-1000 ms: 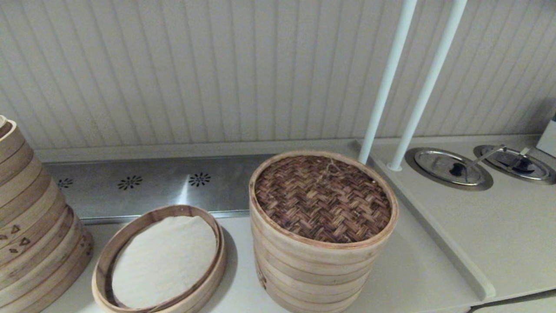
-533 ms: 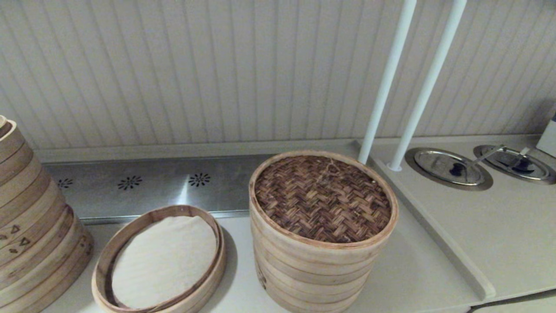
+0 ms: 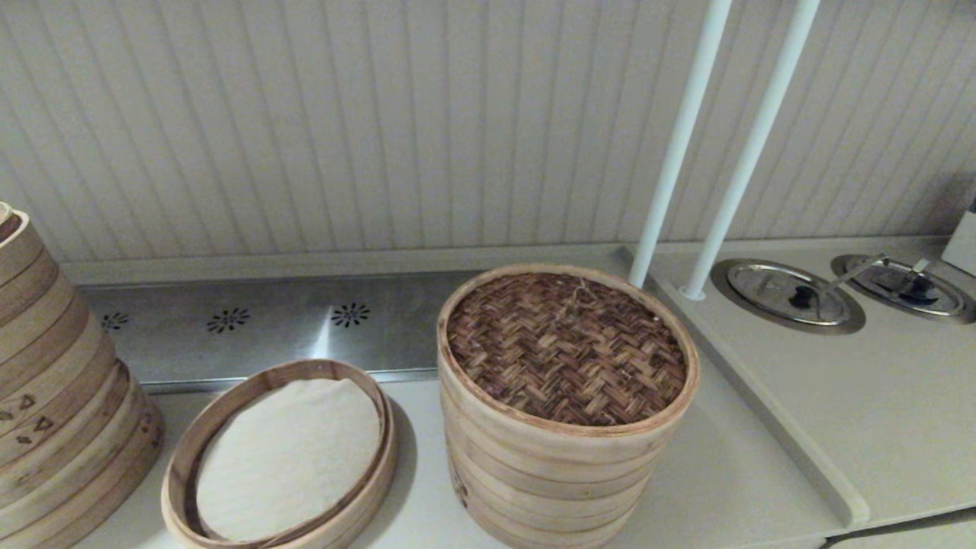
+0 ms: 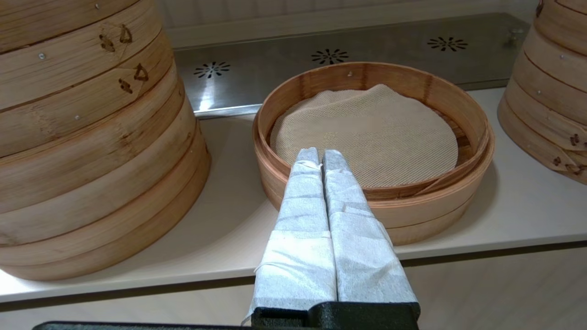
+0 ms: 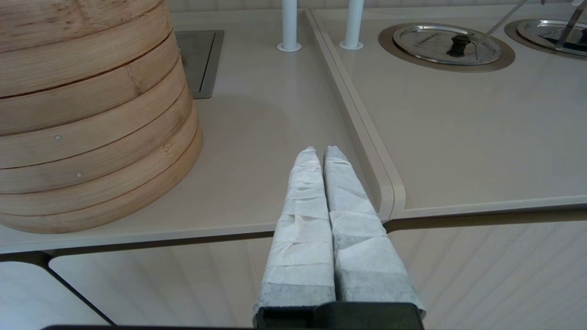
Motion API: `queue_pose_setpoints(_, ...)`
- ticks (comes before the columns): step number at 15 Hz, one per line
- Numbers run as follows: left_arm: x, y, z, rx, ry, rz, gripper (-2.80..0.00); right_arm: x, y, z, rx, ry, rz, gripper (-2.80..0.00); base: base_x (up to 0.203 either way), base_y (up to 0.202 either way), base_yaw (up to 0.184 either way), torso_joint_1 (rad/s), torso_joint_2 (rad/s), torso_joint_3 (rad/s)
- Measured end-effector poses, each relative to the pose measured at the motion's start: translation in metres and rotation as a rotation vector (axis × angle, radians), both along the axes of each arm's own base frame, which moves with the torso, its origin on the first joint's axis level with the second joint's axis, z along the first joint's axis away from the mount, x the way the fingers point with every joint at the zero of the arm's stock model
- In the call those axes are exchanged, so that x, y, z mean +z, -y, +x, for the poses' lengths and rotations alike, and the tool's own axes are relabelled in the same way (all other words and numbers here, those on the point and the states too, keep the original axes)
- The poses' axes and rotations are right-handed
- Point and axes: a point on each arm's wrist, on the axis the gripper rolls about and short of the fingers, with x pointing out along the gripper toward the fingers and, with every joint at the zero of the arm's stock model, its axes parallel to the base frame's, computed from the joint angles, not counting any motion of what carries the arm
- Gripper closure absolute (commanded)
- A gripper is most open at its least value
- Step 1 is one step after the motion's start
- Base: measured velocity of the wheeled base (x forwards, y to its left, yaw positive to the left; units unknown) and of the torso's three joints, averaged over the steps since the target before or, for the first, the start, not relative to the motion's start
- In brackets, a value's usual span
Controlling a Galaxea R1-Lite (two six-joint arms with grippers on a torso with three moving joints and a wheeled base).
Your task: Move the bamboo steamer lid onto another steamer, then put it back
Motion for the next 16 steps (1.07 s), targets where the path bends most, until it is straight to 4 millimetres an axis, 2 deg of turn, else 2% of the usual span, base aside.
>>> queue_pose_setpoints(16,-0.0005,0.0000,0.0002,-0.001,-0.003,-0.002,0.00,-0.0001,0.0000,0.0000,0.001,-0.001,0.003,0.00,0.000,0.000,0.000,0.000,0.00,0.000)
